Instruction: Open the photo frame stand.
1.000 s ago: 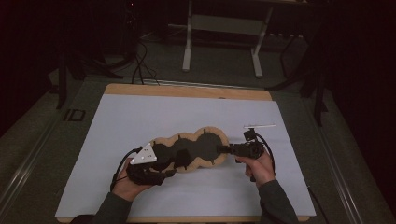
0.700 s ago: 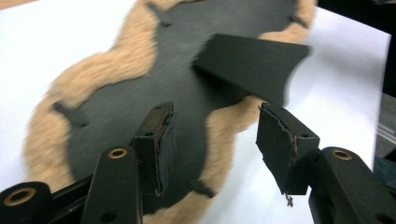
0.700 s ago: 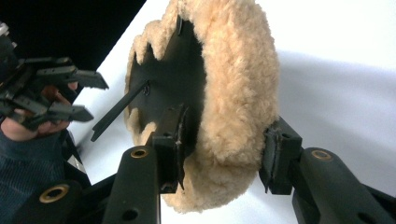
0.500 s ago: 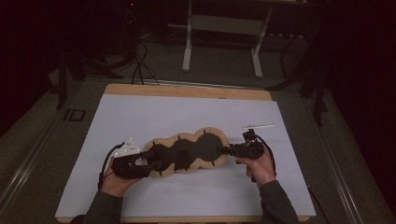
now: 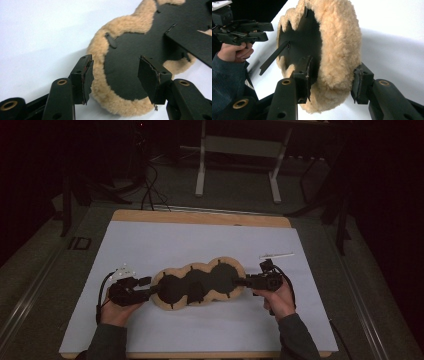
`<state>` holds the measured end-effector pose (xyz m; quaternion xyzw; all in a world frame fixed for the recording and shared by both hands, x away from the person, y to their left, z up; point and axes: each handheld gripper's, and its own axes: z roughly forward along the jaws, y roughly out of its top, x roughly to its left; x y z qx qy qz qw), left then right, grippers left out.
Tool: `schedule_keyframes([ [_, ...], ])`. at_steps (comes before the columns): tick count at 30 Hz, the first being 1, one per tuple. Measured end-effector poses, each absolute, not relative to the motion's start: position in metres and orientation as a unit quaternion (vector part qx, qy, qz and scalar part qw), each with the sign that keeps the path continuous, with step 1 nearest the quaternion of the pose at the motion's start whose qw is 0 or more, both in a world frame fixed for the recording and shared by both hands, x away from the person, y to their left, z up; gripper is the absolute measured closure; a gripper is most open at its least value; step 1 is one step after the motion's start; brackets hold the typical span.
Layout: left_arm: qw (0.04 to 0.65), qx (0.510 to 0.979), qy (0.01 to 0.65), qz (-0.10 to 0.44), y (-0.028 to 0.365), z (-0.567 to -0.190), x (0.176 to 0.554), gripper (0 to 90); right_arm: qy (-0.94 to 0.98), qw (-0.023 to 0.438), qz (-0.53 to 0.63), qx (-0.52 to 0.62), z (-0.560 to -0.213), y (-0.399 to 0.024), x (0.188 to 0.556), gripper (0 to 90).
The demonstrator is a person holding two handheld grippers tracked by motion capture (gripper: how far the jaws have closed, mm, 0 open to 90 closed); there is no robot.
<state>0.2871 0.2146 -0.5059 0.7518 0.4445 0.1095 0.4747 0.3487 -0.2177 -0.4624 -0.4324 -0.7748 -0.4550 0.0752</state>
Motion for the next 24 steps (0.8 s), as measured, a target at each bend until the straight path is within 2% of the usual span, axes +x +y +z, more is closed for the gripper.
schedule_keyframes([
  [5,0.470,0.754,0.450,0.090,0.216,-0.512,0.292,42.5,-0.780,0.070,-0.452,-0.428,-0.462,-0.218,0.348,56.5],
  [19,0.448,0.764,0.458,0.077,0.210,-0.521,0.297,38.4,-0.794,0.056,-0.441,-0.414,-0.463,-0.218,0.345,56.0],
  [24,0.444,0.769,0.454,0.069,0.209,-0.524,0.298,41.2,-0.799,0.053,-0.438,-0.409,-0.464,-0.218,0.344,55.8],
])
